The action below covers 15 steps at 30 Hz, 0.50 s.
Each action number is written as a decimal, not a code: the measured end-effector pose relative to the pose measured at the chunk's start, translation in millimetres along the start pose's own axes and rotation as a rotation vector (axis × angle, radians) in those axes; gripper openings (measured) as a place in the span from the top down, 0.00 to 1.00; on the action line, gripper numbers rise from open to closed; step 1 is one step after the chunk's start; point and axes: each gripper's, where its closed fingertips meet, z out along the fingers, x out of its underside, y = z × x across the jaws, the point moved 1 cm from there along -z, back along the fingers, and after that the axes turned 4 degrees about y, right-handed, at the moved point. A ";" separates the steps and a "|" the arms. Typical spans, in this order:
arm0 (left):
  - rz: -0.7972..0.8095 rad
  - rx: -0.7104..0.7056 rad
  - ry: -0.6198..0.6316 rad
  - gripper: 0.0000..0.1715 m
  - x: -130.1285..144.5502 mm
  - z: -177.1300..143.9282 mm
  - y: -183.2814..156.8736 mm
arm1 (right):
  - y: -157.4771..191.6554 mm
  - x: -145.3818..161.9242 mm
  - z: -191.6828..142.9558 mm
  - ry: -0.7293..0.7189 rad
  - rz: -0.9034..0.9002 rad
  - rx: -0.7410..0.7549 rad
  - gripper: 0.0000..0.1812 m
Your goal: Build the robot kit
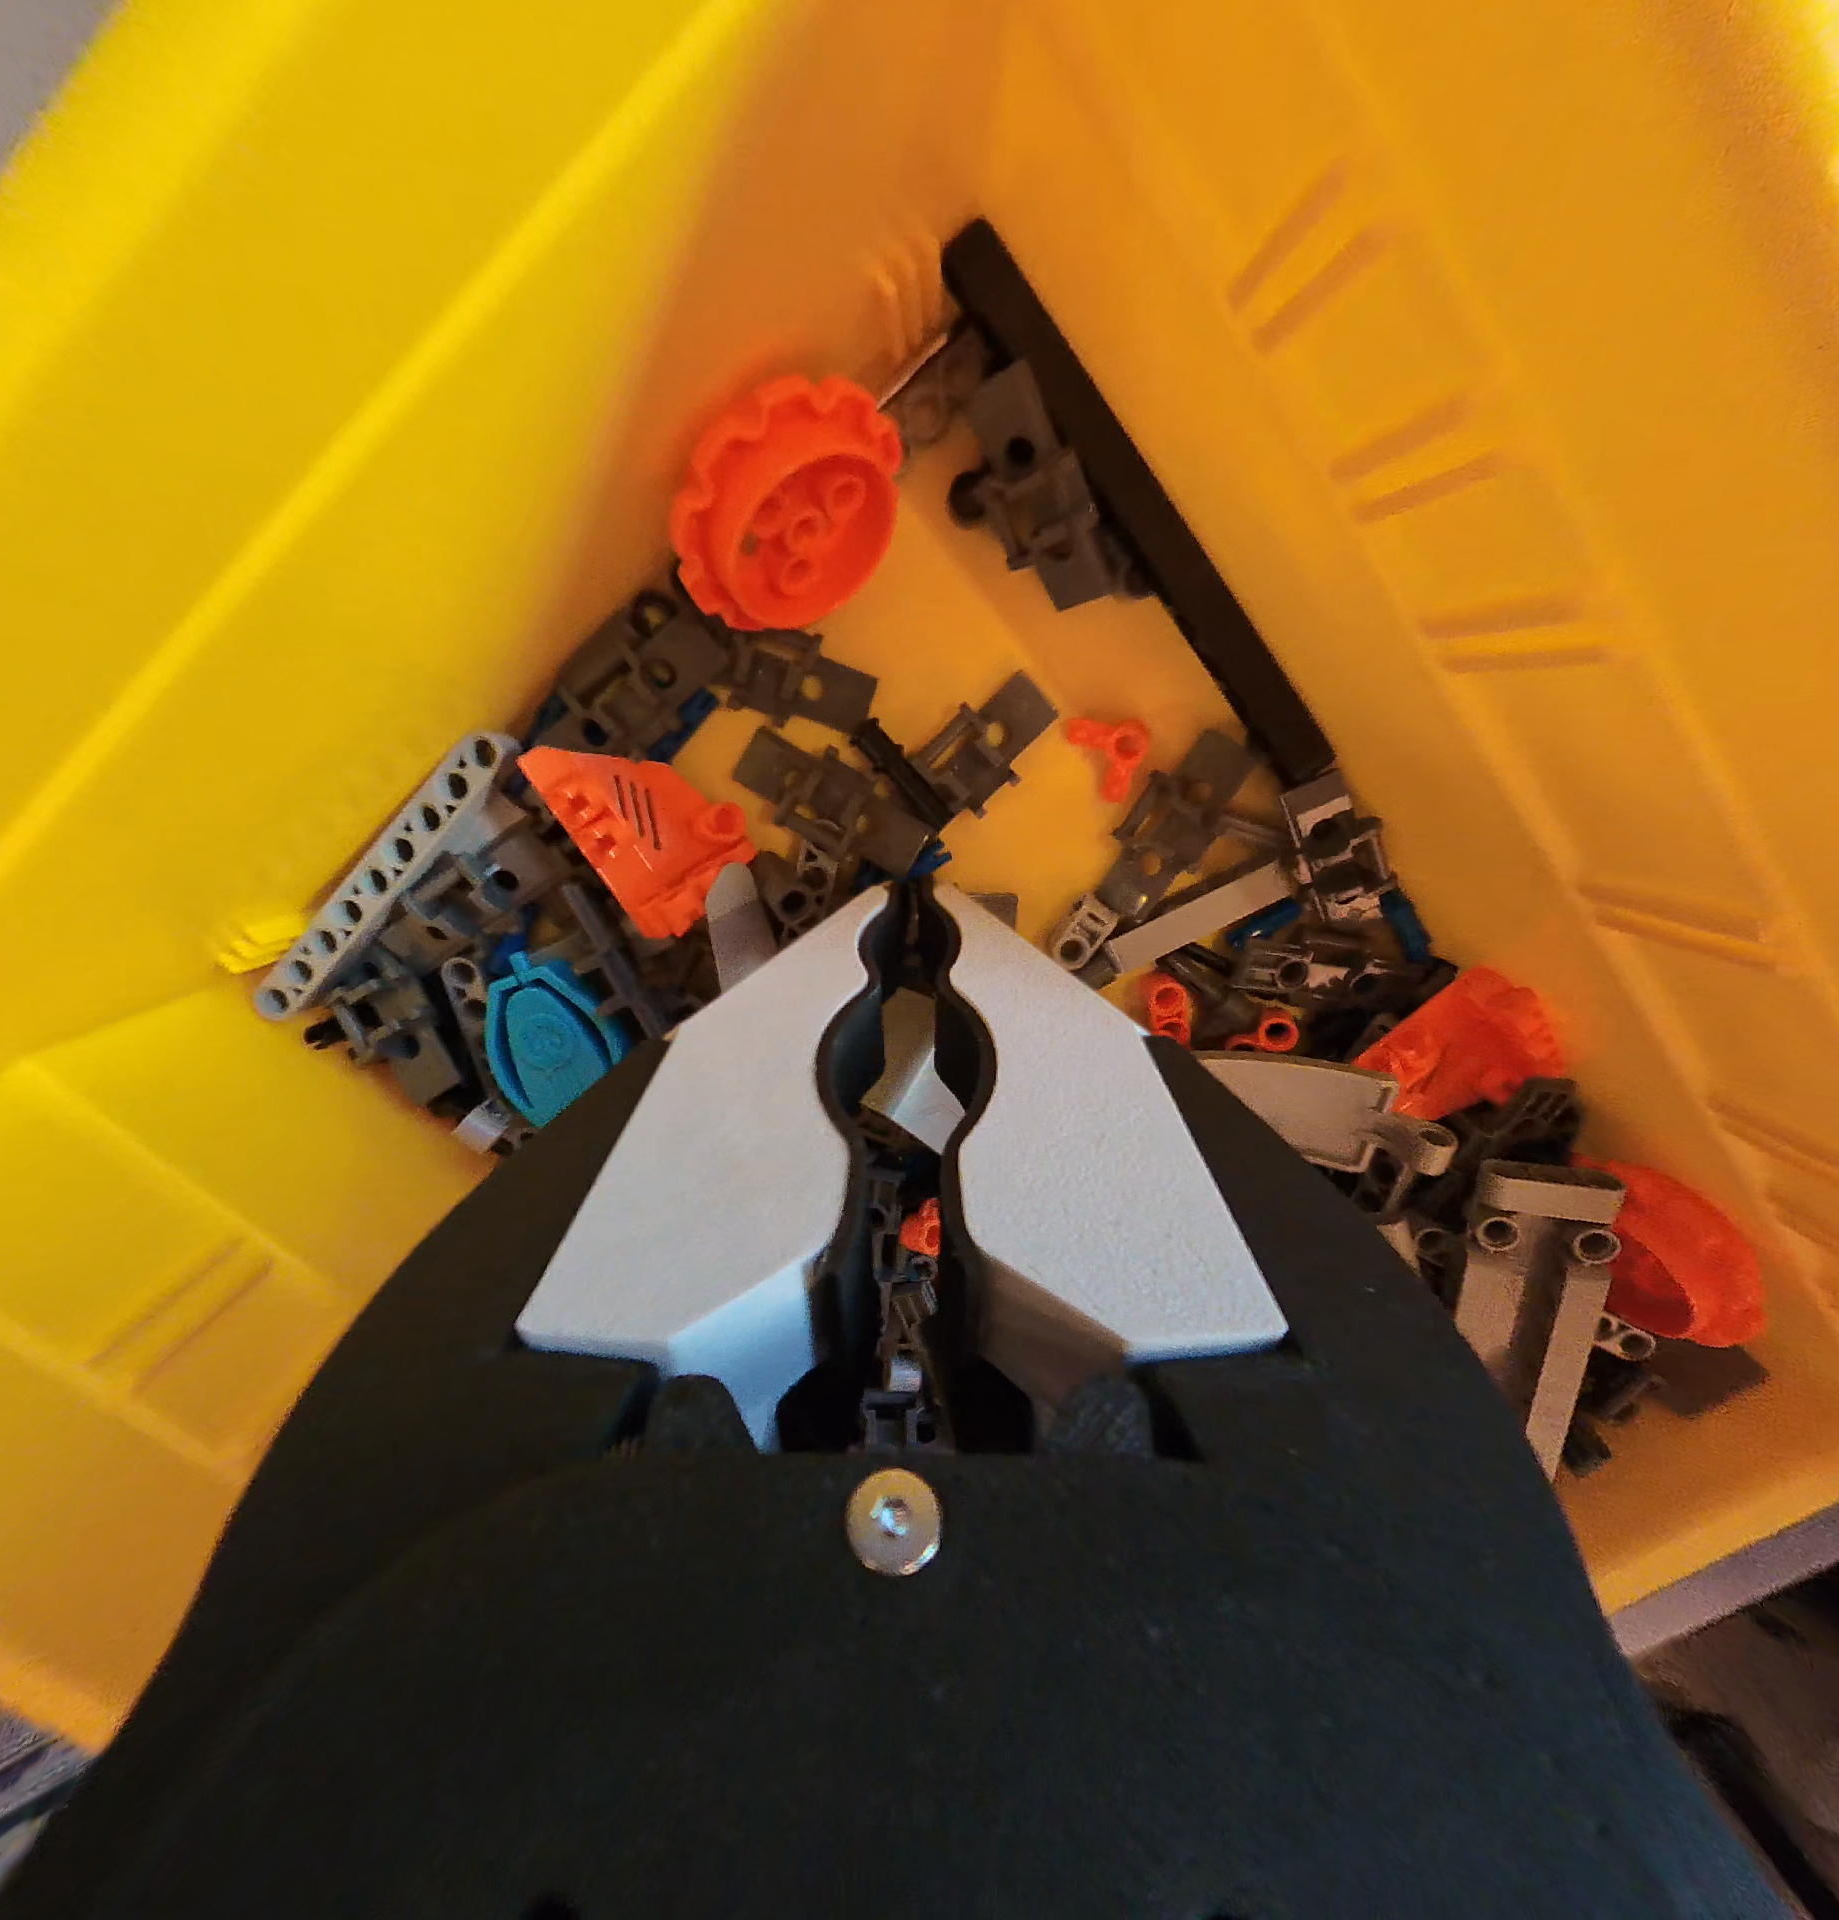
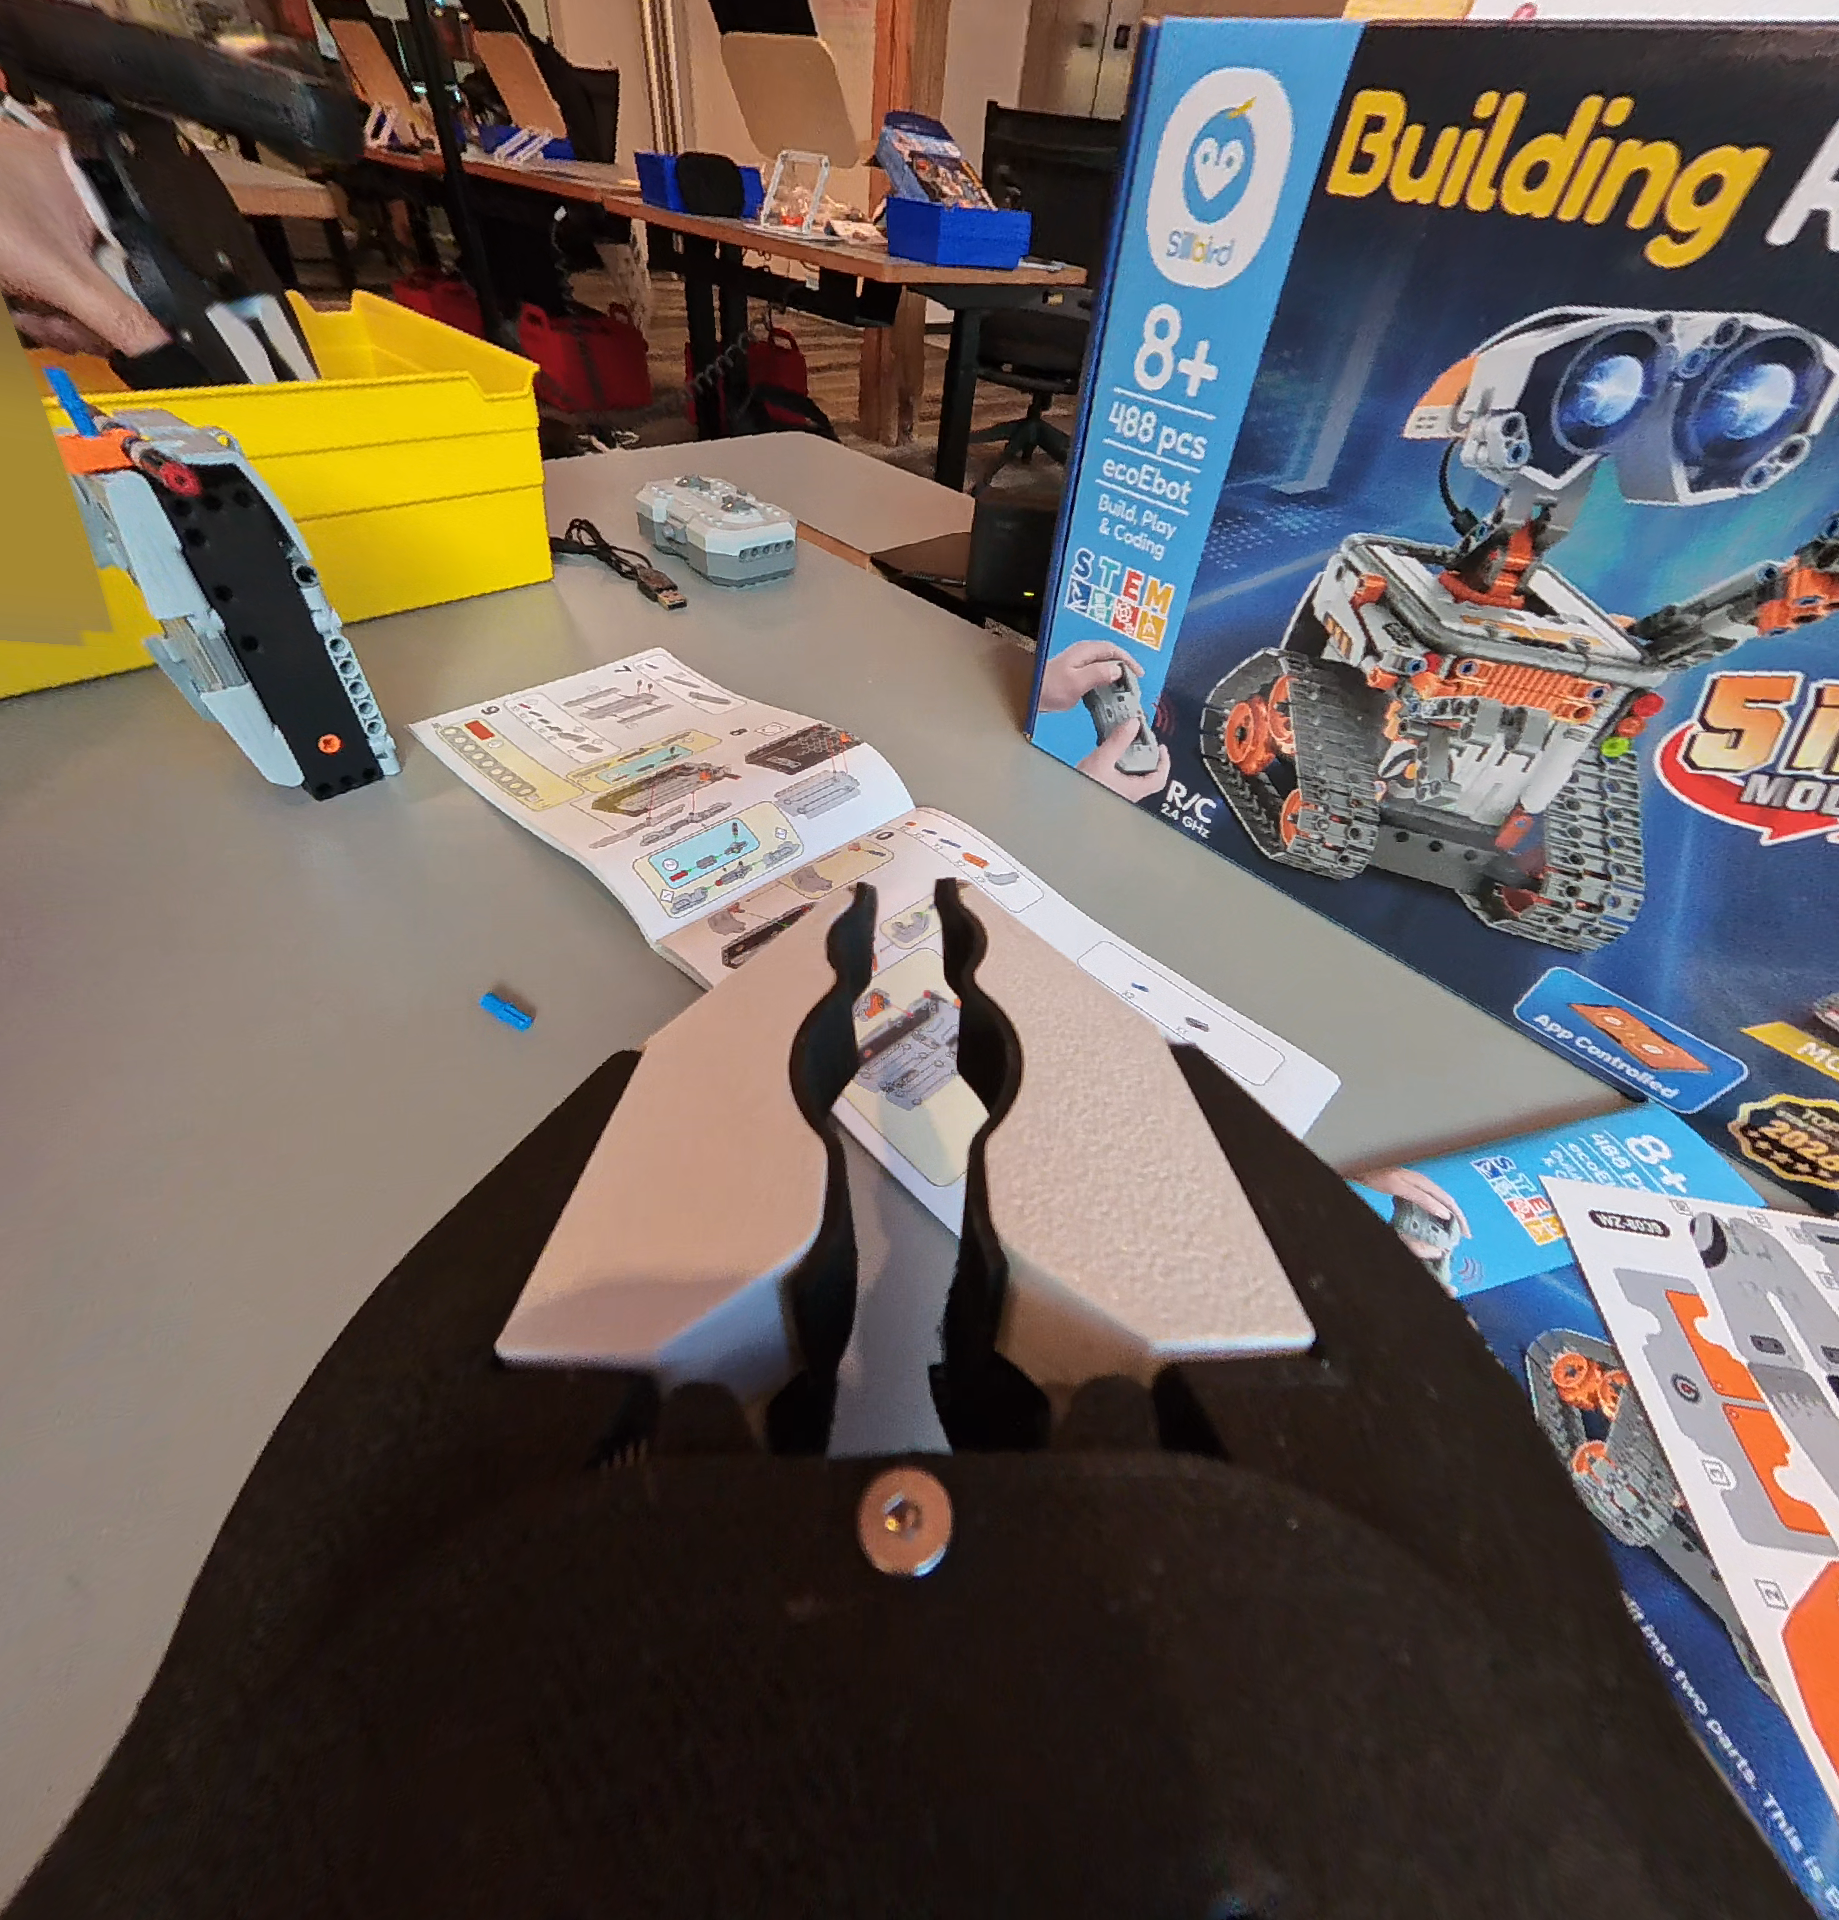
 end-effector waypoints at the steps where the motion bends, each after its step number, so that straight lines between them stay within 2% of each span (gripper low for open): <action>1: -0.009 0.029 0.001 1.00 0.8 1.9 -2.3 | -1.6 0.5 -0.7 0.000 0.005 0.003 0.94; 9: -0.031 0.083 0.045 1.00 18.9 -0.9 -8.3 | -4.8 5.5 -1.1 0.015 0.001 0.005 0.94; 13: 0.013 0.072 -0.044 0.99 5.3 -6.7 -4.2 | -3.7 6.8 0.3 0.022 -0.005 0.001 0.94; 15: 0.047 0.052 -0.047 0.99 2.6 -7.6 -0.5 | -4.3 8.5 0.8 0.029 -0.008 0.003 0.94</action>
